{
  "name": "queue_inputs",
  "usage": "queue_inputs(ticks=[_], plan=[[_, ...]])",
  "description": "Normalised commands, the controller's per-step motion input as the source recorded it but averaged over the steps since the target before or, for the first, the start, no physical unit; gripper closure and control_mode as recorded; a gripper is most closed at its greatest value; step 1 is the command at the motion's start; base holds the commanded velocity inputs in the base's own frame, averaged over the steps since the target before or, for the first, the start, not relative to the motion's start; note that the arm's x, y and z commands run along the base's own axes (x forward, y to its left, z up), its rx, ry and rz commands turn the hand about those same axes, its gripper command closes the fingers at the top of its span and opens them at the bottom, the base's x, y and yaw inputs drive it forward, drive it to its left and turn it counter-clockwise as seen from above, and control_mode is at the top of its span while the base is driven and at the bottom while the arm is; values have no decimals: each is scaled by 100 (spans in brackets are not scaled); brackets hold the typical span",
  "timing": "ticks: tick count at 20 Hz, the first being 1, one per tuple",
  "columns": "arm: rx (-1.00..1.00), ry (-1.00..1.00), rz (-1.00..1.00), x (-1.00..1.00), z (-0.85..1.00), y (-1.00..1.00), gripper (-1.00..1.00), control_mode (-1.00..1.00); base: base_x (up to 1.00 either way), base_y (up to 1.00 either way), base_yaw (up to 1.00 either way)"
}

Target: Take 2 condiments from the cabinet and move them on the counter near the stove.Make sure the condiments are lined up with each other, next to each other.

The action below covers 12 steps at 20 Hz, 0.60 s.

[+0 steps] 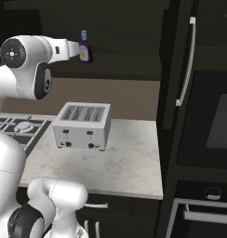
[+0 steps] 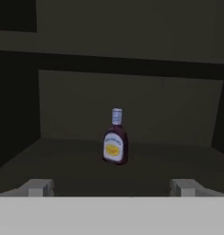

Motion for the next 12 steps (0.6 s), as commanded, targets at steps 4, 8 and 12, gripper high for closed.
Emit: queue_inputs(ticks=[4, 8, 12], plan=[[0, 0, 0, 24, 0, 0, -100, -100, 0, 0, 0], [0, 0, 0, 21, -4, 0, -100, -100, 0, 0, 0], [0, -1, 0, 9, -1, 0, -100, -100, 0, 0, 0]])
